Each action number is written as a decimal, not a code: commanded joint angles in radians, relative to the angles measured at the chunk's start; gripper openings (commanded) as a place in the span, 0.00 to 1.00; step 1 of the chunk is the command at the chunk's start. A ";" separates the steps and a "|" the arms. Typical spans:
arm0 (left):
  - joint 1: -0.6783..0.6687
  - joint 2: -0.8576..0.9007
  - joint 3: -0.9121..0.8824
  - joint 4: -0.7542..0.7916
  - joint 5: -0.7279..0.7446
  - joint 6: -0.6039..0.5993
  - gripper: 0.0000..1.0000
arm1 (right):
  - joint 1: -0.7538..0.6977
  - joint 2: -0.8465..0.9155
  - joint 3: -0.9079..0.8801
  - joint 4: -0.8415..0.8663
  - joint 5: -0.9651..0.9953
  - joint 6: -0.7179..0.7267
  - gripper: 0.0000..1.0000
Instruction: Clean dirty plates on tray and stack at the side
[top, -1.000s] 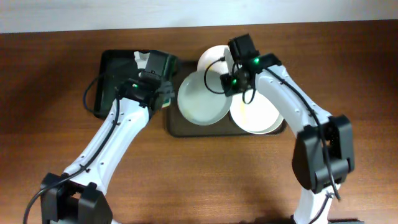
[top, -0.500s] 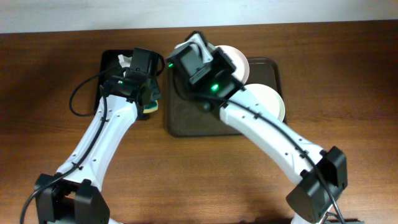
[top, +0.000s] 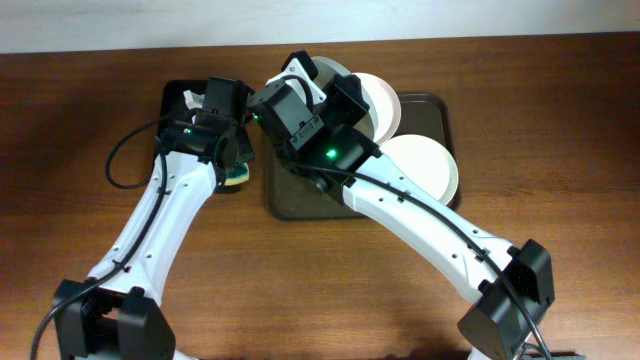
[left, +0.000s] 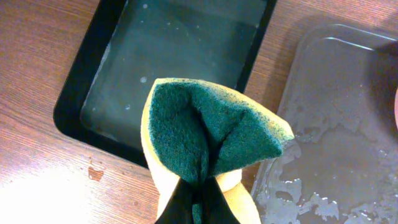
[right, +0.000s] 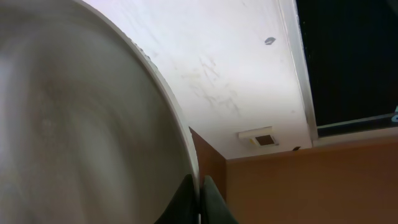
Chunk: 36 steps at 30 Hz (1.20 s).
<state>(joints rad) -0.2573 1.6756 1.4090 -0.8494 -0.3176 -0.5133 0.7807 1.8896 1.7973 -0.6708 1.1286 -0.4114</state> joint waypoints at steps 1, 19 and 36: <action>0.005 -0.002 -0.001 -0.001 0.005 -0.005 0.00 | -0.014 -0.026 0.014 0.006 0.035 0.003 0.04; 0.005 -0.002 -0.002 -0.013 0.008 -0.005 0.00 | -0.548 -0.032 0.015 -0.230 -1.019 0.650 0.04; 0.005 -0.002 -0.002 -0.012 0.008 -0.005 0.00 | -1.239 0.212 -0.027 -0.162 -1.164 0.563 0.04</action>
<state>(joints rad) -0.2573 1.6760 1.4090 -0.8639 -0.3099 -0.5133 -0.4400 2.0281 1.7855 -0.8555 0.0563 0.2569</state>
